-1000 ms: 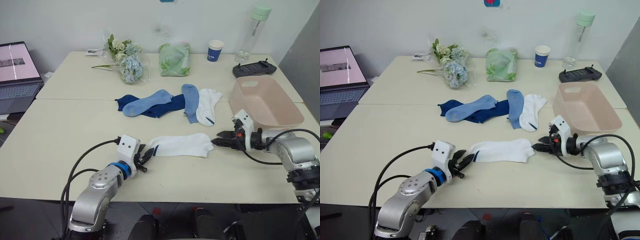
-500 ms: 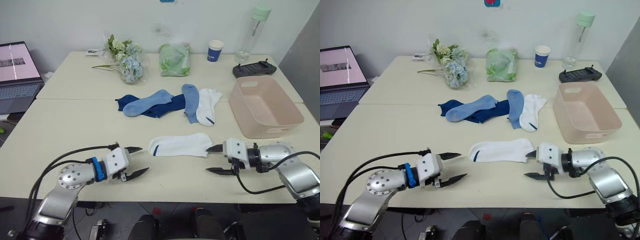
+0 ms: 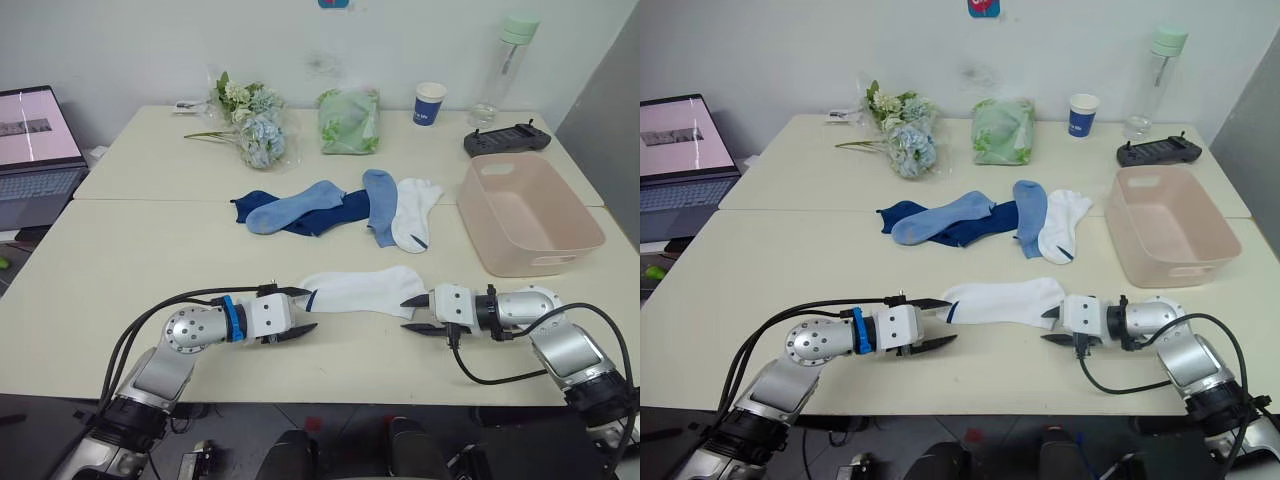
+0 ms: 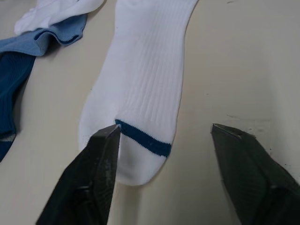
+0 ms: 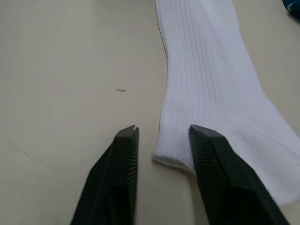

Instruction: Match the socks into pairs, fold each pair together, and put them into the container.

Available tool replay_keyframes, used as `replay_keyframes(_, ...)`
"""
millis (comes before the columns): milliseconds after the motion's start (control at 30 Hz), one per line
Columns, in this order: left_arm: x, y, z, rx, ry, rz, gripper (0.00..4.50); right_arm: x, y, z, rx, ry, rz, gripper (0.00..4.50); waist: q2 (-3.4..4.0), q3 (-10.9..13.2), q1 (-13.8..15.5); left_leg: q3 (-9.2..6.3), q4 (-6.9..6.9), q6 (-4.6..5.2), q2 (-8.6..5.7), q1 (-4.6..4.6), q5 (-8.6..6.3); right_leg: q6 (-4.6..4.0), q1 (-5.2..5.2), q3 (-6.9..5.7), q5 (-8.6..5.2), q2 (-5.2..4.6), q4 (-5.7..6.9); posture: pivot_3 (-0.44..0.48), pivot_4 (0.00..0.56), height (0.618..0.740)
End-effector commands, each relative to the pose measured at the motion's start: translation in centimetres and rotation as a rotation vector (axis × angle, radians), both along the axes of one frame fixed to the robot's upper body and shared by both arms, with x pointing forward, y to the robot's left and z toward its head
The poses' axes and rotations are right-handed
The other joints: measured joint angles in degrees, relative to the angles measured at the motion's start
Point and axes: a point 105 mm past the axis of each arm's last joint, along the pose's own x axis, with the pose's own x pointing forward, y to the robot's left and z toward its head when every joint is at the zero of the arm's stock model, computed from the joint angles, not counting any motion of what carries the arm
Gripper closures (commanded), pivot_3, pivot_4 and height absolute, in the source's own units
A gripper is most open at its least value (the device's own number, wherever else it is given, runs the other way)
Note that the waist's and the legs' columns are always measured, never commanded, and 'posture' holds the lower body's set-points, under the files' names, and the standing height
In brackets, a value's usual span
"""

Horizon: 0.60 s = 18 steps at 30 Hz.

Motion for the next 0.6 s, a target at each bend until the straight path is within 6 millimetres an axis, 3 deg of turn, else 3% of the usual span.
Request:
replay_keyframes(33,0.4,0.6,-1.2,0.037,0.043,0.04,2.81,0.4,0.0,0.3,0.0,-0.033,-0.002,4.08,0.0,0.0,0.0,-0.01,0.0,0.0,0.0,0.0,0.0,0.0,0.01,-0.01,0.0,0.01,0.0,0.0,0.15,0.74)
replay_keyframes(100,0.4,0.4,-1.2,0.032,0.048,0.038,3.42,0.7,-0.1,0.4,0.003,-0.048,-0.014,4.5,0.0,0.0,0.0,-0.01,0.0,0.0,0.0,0.04,0.0,0.0,0.05,0.0,0.0,0.01,0.0,0.0,0.15,0.74)
replay_keyframes(233,0.4,0.3,-0.9,0.006,0.049,0.034,4.45,1.0,-0.4,0.9,0.023,-0.046,-0.021,4.5,0.0,0.0,-0.1,-0.01,0.0,0.0,0.01,0.06,0.0,0.0,0.06,0.0,0.0,0.01,0.0,0.0,0.15,0.74)
replay_keyframes(600,0.4,-0.5,1.7,-0.105,0.039,-0.004,4.45,0.9,0.9,4.3,0.18,0.084,-0.048,4.5,0.0,0.0,-0.1,-0.05,-0.01,0.0,0.02,0.03,0.0,0.0,0.03,-0.01,0.0,0.01,-0.01,0.0,0.15,0.74)
